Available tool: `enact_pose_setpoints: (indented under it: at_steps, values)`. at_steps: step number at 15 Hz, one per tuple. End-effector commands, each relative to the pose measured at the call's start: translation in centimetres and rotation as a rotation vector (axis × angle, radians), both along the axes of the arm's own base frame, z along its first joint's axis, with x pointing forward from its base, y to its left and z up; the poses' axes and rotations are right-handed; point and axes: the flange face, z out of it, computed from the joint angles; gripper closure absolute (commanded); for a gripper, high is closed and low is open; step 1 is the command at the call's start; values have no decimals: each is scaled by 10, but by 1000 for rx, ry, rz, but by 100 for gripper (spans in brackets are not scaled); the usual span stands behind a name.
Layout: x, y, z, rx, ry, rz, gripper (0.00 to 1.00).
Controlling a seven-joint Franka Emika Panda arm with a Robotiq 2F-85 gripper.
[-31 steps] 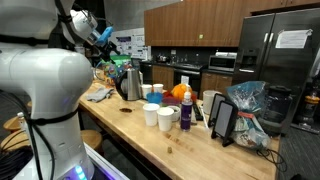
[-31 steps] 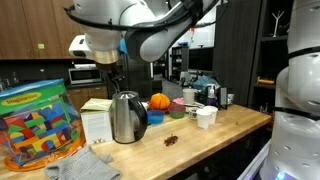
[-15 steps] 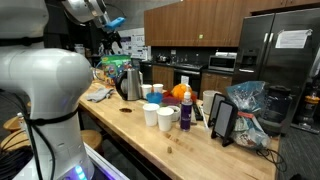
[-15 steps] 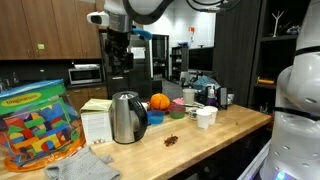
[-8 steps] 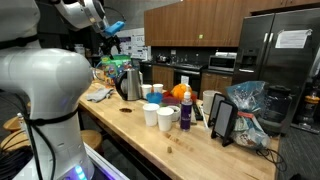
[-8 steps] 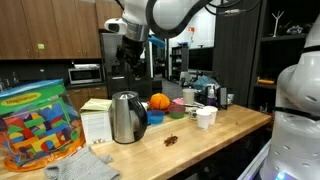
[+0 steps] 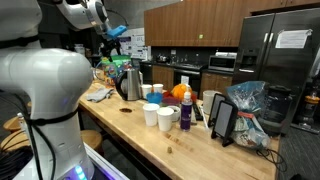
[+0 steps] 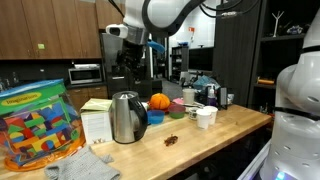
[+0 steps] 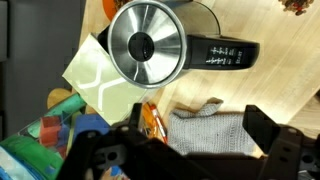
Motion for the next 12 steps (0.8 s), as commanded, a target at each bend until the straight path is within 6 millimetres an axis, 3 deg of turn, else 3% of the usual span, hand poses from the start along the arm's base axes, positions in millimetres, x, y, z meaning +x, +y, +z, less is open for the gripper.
enact_pose_setpoints:
  at_steps: [1,6,12]
  values:
    - [13,-17,11,58,60,26,0]
    - [35,-56,9,142,79,-3,0]
    - [50,-62,-3,138,65,-18,0]
